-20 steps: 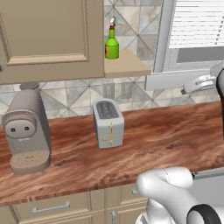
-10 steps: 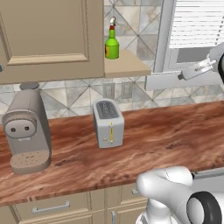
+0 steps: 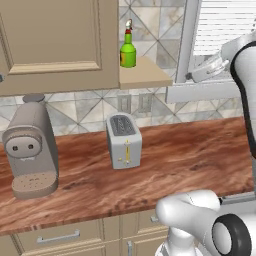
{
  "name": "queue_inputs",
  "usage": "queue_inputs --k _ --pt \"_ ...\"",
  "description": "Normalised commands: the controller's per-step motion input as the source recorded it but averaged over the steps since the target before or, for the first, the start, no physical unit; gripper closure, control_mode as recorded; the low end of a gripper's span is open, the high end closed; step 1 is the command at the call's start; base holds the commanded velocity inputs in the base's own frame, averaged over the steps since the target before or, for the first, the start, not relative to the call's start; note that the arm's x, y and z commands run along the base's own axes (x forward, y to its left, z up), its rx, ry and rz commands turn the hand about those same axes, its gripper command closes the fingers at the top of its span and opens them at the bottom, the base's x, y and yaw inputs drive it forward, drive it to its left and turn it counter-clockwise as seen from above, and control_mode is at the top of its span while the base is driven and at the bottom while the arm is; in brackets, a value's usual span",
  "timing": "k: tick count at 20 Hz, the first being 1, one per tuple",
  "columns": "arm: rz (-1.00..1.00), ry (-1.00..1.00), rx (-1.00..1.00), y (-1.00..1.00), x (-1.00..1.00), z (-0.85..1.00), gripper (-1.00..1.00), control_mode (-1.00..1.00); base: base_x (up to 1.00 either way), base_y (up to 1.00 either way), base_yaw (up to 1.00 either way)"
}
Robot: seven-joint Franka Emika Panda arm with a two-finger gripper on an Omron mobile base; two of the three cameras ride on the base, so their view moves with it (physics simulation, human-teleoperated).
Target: Locate and retrieve the sponge and spray from the cabinet. Place them next to the sink.
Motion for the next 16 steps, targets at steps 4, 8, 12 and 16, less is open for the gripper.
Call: queue_inputs --k 4,8,12,16 --pt "0.06 0.03 -0.2 0.4 0.34 0.37 -1.0 -1.0 0.0 0.0 0.0" --pt "0.0 0.07 -0.13 0.45 0.33 0.03 -1.0 -1.0 0.0 0.0 0.0" --pt "-0.02 0.04 0.0 0.01 0.38 -0.01 -1.0 -1.0 0.0 0.0 0.0" --pt "0.0 0.0 0.01 -0.02 0.4 -0.03 -1.0 -1.0 0.0 0.0 0.0"
